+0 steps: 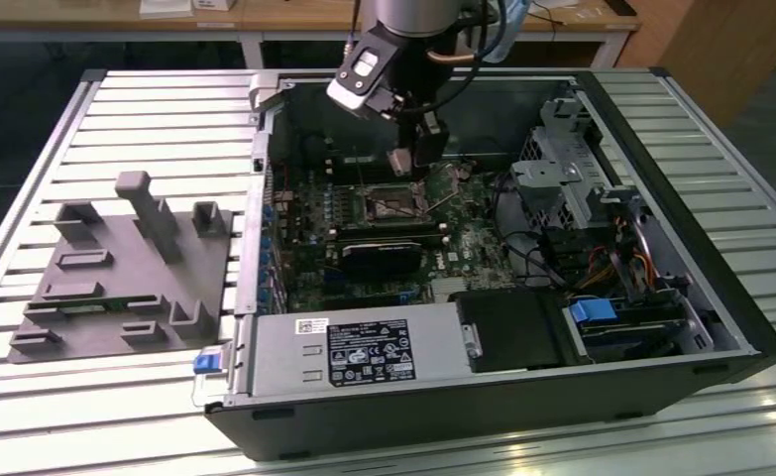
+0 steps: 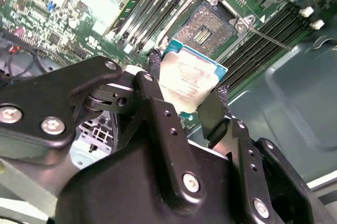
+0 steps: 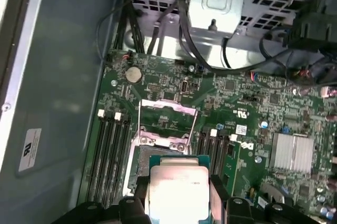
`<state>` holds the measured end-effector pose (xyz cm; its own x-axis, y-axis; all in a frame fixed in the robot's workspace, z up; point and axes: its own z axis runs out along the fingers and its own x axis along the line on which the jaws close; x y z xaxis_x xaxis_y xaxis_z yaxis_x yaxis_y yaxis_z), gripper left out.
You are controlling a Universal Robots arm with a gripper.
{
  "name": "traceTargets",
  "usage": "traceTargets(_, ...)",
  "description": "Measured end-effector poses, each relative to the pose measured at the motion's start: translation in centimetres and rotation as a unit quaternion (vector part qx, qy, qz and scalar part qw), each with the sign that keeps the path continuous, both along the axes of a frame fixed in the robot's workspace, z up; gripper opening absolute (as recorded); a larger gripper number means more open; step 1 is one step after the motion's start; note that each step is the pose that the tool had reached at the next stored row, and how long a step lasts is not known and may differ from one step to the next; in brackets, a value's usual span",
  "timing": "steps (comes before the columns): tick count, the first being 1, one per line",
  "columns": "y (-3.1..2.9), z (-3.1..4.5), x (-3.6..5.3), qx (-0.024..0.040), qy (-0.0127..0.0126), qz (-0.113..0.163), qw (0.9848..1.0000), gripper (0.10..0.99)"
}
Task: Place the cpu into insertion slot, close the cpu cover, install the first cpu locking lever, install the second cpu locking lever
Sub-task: 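Place the cpu into insertion slot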
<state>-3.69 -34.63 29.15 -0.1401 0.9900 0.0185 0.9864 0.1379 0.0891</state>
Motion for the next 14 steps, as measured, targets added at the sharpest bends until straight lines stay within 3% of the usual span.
traceTargets(8, 0.31, -0.99, -0.52, -0.0013, 0.0003, -0.019, 0.9998, 0.537)
traceTargets(14, 0.33, -1.99, -0.65, -0.0014, 0.0023, -0.029, 0.9996, 0.537)
